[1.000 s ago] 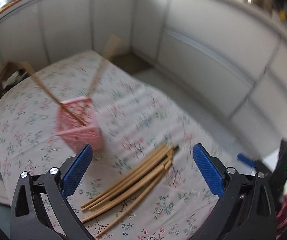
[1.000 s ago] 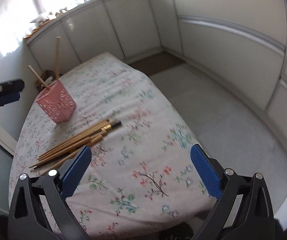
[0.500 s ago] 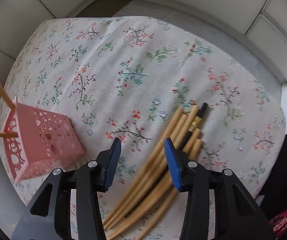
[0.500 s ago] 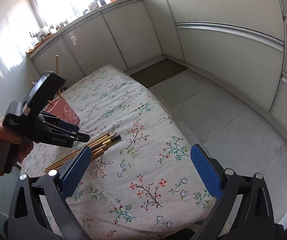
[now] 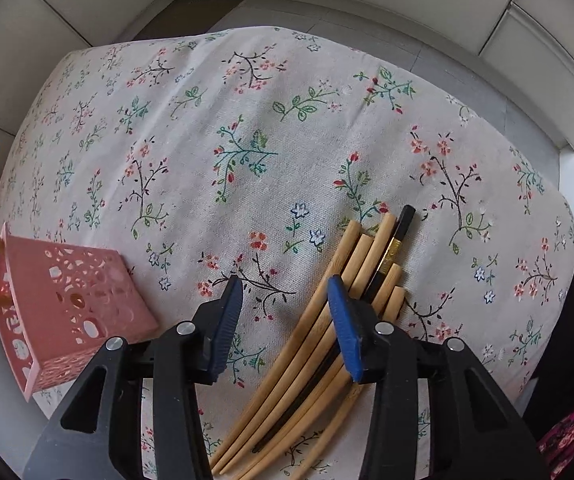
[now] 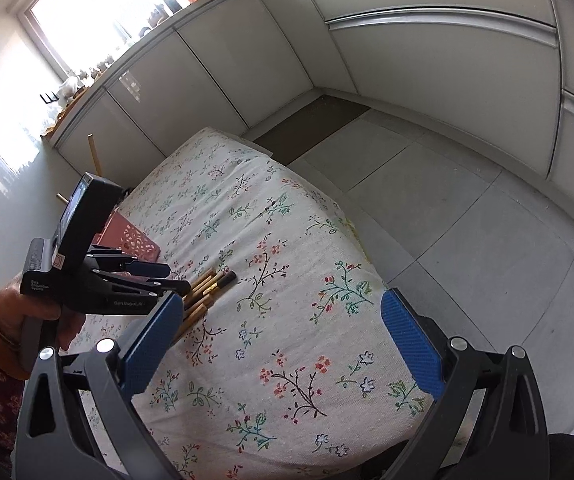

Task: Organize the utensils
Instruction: 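Lower the left tool onto the pile and close on another chopstick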

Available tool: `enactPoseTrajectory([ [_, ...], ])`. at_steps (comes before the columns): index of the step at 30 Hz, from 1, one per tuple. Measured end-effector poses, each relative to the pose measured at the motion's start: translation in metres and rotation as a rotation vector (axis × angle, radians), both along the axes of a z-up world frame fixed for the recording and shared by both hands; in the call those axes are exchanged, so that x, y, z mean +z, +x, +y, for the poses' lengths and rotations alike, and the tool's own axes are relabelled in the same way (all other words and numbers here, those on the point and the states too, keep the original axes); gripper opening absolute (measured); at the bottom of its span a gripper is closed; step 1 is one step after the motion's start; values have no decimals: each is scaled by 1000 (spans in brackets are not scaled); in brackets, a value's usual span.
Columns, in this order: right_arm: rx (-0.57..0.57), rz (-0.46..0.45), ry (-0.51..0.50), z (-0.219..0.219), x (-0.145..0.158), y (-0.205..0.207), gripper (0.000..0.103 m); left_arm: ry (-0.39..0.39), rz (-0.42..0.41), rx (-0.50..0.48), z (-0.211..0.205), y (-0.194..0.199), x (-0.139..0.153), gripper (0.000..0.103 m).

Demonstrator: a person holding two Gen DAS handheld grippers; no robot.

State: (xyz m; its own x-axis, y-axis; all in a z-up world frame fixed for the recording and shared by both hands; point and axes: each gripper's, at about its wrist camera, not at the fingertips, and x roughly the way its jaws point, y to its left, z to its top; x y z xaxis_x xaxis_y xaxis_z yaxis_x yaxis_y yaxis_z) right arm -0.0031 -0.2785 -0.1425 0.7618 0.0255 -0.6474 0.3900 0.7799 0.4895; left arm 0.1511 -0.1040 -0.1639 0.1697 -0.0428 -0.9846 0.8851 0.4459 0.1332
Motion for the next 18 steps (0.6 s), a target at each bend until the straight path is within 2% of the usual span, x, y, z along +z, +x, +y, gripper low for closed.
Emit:
enactPoseTrajectory([
  [1, 1, 3, -1, 1, 0, 0, 96, 5, 8, -6, -1, 0, 0, 43],
  [5, -2, 13, -3, 0, -1, 1, 96, 35, 86, -50, -10, -2, -5, 30],
  [7, -7, 22, -1, 0, -2, 2, 96, 81, 122, -66, -18, 2, -13, 29],
  [10, -13, 35, 7, -3, -5, 3, 96, 79, 174, -69, -29, 11, -22, 27],
  [12, -21, 42, 5, -4, -6, 4, 96, 73, 173, -59, -29, 11, -24, 26],
  [14, -27, 56, -4, -4, -7, 5, 96, 46, 155, -27, -26, 7, -26, 17],
  [18, -14, 101, -22, 1, -9, 10, 96, -16, 76, 34, -17, -6, -29, 12],
])
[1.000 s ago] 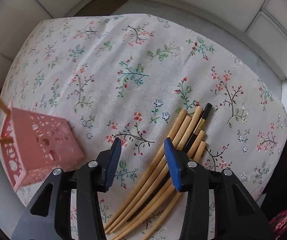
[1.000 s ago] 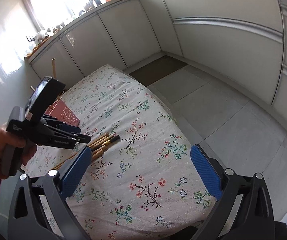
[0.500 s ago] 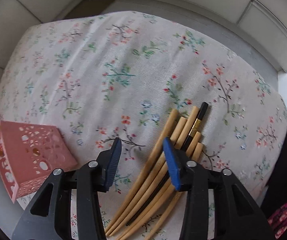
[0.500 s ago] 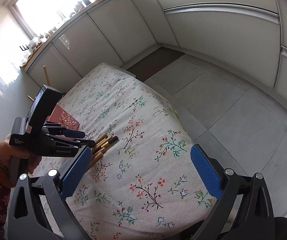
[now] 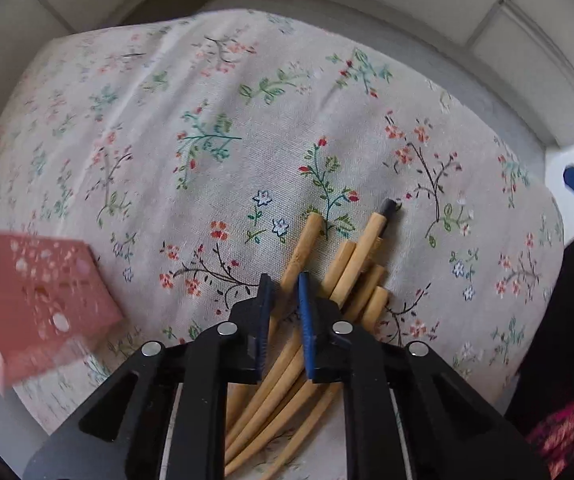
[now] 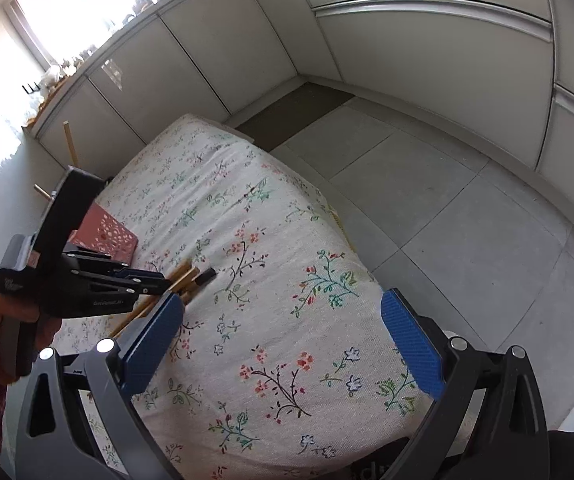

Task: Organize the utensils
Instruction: 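Lower the left tool onto the pile and close on another chopstick, then lift the chopstick upright with the left tool while the right tool grasps another chopstick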

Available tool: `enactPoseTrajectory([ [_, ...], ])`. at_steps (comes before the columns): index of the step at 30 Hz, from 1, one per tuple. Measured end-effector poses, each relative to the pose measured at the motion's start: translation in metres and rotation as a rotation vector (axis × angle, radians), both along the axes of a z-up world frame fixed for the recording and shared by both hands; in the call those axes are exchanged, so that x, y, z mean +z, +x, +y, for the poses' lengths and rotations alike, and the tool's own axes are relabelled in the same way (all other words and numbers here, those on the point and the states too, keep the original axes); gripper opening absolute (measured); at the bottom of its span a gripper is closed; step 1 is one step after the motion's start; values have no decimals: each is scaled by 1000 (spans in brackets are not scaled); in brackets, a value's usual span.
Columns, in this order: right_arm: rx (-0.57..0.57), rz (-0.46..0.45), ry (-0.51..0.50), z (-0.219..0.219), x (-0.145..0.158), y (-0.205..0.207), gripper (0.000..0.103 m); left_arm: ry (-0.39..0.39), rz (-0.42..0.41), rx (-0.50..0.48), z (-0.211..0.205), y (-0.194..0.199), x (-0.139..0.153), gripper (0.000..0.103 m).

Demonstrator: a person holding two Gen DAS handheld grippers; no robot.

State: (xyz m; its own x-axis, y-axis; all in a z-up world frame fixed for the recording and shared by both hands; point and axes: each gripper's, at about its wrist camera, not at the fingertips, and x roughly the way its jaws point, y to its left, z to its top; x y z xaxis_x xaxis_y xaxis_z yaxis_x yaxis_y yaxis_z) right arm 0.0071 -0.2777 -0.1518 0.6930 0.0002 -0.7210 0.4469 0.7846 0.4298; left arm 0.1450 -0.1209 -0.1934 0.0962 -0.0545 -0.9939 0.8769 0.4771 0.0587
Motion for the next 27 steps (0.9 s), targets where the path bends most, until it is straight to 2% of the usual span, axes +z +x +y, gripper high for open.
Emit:
enactPoseTrajectory([
  [5, 39, 61, 8, 10, 3, 19, 96, -175, 28, 147, 35, 6, 8, 7],
  [7, 45, 127, 87, 12, -2, 41, 96, -251, 38, 188, 53, 5, 20, 7],
  [10, 22, 225, 224, 14, -13, 73, 96, -352, 10, 234, 83, -3, 42, 7],
  [13, -10, 308, 255, 21, -20, 96, 95, -438, -28, 255, 104, -9, 73, 7],
  [16, -19, 357, 227, 33, -17, 109, 86, -520, -65, 268, 120, -24, 95, 7],
  [18, 10, 393, 225, 43, -17, 113, 74, -571, -79, 281, 146, -37, 125, 7],
  [19, 19, 416, 236, 47, -18, 112, 64, -602, -88, 286, 153, -44, 134, 7],
  [23, -26, 469, 268, 56, -21, 105, 62, -702, -117, 299, 171, -53, 149, 7],
  [27, -45, 530, 270, 67, -21, 112, 62, -759, -139, 306, 191, -66, 169, 7],
])
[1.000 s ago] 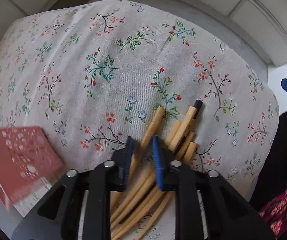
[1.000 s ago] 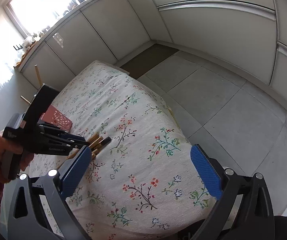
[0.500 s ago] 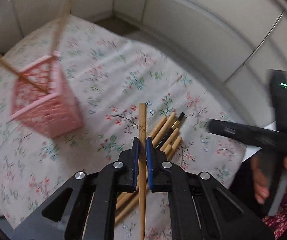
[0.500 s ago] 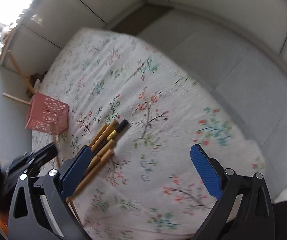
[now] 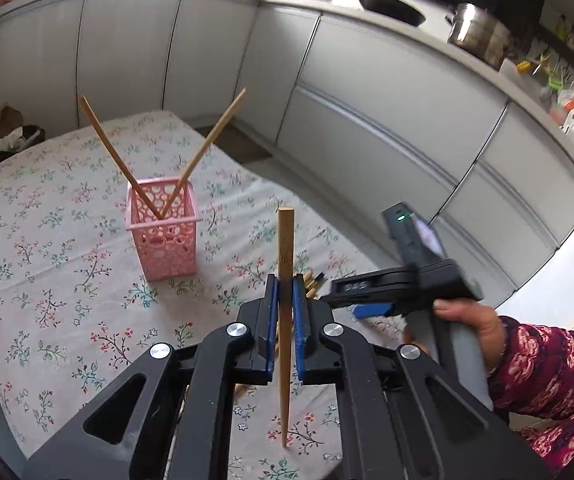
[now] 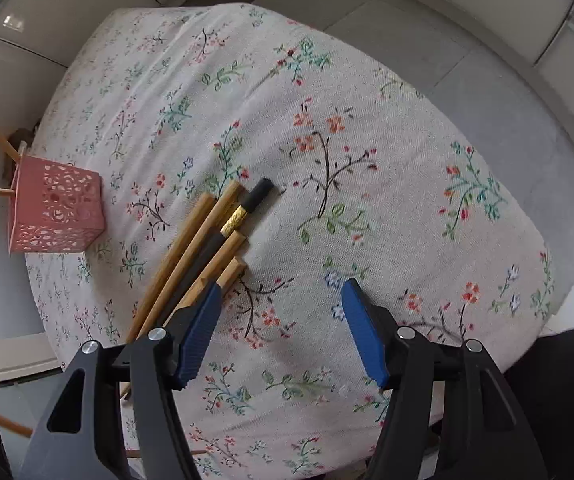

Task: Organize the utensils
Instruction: 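Lift the chopstick upright with the left tool while the right tool grasps another chopstick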

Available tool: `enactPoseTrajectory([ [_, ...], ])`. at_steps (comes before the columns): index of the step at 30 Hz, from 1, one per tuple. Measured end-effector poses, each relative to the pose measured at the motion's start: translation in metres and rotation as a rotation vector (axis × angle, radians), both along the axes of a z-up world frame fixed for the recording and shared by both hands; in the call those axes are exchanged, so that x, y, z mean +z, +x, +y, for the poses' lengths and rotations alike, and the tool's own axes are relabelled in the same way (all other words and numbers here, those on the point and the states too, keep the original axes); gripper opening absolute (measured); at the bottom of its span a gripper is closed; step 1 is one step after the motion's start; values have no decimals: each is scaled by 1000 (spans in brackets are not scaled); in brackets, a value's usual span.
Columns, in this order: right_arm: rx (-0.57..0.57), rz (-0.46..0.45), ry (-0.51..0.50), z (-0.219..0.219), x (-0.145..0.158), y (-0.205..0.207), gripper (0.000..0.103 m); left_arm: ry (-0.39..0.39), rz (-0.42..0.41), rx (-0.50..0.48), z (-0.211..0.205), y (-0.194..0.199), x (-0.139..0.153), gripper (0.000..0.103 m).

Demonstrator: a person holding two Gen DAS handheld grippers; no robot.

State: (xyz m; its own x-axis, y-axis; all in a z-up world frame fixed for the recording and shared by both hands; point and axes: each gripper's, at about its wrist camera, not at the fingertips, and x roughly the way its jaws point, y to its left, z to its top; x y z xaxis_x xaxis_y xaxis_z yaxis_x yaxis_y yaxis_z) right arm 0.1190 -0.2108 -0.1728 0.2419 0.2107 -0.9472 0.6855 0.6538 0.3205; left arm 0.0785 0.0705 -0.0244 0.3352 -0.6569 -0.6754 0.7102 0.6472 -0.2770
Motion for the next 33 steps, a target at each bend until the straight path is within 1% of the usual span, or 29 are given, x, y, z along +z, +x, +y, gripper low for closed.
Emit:
enactPoseTrajectory([
  [2, -11, 17, -8, 4, 0, 3, 63, -14, -14, 8, 4, -5, 3, 7],
  [5, -38, 38, -28, 9, -2, 9, 67, -43, -28, 9, 9, -10, 10, 7],
  [8, -47, 80, -100, 23, -2, 17, 67, -71, -44, 13, 15, -14, 17, 7],
  [9, -36, 106, -149, 32, -3, 22, 67, -83, -49, 18, 17, -14, 18, 7],
  [11, -23, 135, -214, 46, -4, 31, 70, -97, -53, 28, 22, -15, 22, 7],
  [13, -43, 163, -252, 53, -6, 38, 73, -108, -55, 38, 26, -15, 23, 7],
  [15, -22, 161, -287, 61, -5, 41, 71, -115, -58, 43, 29, -16, 24, 7],
  [16, 1, 153, -297, 65, -5, 42, 69, -118, -61, 42, 31, -17, 25, 7],
  [18, 52, 135, -303, 67, -2, 35, 55, -123, -70, 40, 33, -19, 28, 7],
  [20, 65, 129, -274, 57, 0, 25, 24, -127, -80, 35, 35, -22, 31, 7],
  [21, 51, 121, -234, 50, 0, 20, 19, -131, -87, 36, 36, -24, 34, 7],
  [23, -2, 109, -131, 36, -3, 12, 12, -142, -100, 38, 37, -27, 38, 7],
  [26, -69, 111, -10, 34, -8, 3, 11, -144, -112, 49, 41, -29, 41, 7],
  [28, -98, 96, 70, 36, -12, -6, 12, -149, -115, 67, 45, -30, 44, 7],
  [31, -97, 69, 70, 46, -12, -14, 14, -153, -125, 80, 50, -32, 45, 7],
  [32, -88, 66, 63, 52, -12, -14, 16, -154, -126, 80, 51, -33, 45, 7],
  [33, -88, 62, 49, 61, -12, -15, 20, -154, -126, 81, 51, -33, 45, 7],
])
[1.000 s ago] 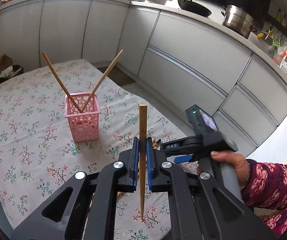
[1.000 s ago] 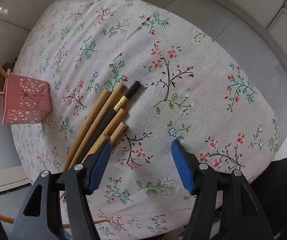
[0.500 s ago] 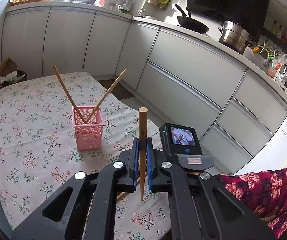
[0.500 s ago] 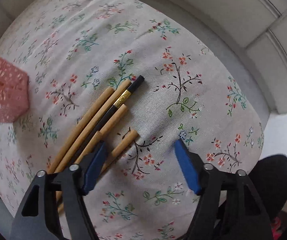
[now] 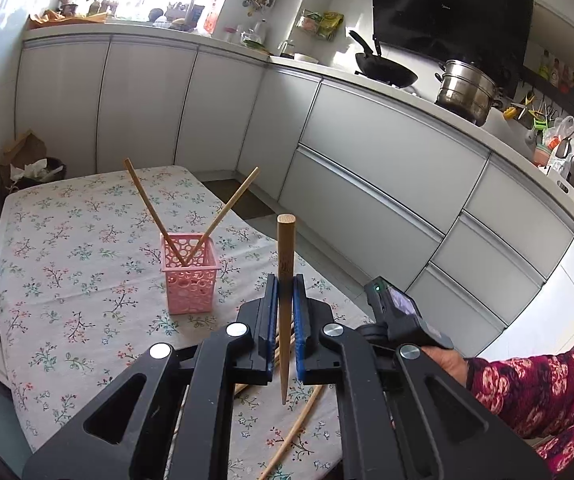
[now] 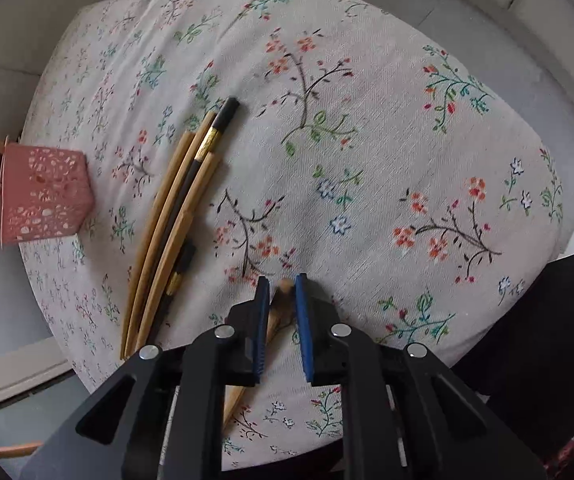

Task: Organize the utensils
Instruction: 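Lift the chopstick upright with the left tool while the right tool grasps another chopstick, then carry both chopsticks over the pink holder, drop them in, open both tools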

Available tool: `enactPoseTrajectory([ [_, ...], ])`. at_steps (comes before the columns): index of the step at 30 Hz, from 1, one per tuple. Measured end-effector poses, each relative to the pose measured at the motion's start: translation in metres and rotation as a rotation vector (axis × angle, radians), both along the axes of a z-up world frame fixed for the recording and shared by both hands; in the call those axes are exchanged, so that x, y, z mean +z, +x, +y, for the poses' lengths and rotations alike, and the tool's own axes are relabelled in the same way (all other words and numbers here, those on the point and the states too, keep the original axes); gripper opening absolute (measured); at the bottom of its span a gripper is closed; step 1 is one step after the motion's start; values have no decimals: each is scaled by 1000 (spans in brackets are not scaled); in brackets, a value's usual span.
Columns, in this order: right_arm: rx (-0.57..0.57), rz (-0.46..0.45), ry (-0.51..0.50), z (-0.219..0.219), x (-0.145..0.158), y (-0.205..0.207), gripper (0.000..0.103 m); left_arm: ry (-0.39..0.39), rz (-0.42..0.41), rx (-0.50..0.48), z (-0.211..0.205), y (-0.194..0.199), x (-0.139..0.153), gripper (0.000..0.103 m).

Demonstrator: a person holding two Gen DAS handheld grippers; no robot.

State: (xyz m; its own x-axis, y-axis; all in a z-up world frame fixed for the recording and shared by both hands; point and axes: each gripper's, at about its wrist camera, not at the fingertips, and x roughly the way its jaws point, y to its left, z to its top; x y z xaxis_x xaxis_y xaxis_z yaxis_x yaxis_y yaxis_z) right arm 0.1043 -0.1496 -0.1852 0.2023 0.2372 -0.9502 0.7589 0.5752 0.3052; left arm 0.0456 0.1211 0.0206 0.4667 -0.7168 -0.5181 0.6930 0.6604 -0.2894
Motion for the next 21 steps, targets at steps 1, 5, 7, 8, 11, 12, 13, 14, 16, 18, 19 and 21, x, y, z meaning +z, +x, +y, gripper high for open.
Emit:
enactPoseTrajectory([
  [1, -4, -2, -20, 6, 0, -1, 24, 0, 0, 1, 0, 0, 0, 7],
  [5, -2, -5, -98, 30, -2, 11, 39, -5, -14, 6, 4, -2, 4, 7],
  [7, 13, -11, -124, 43, -3, 11, 39, -8, -21, 14, 7, -3, 6, 7],
  [8, 24, -16, -133, 49, -3, 10, 38, -9, -24, 18, 9, -3, 7, 7],
  [11, 53, -26, -167, 48, -1, 6, 16, -22, -26, 31, 13, -3, 9, 7],
  [12, 62, -46, -162, 46, -2, 5, 15, -23, -26, 35, 13, -3, 9, 7],
  [13, 69, -66, -149, 28, 1, -2, 10, -23, -24, 39, 13, -3, 9, 7],
  [14, 73, -89, -131, 23, 0, -2, 8, -23, -20, 44, 12, -4, 9, 7],
  [16, 74, -181, -85, 17, 2, -4, 8, -29, -14, 60, 12, -4, 8, 7],
  [18, 94, -295, -95, 17, 18, -8, 8, -53, -3, 78, 14, -5, 7, 7],
  [19, 111, -347, -119, 19, 28, -9, 8, -60, 1, 86, 13, -5, 7, 7],
  [21, 141, -462, -181, 24, 53, -13, 8, -73, 6, 118, 13, -7, 7, 7],
])
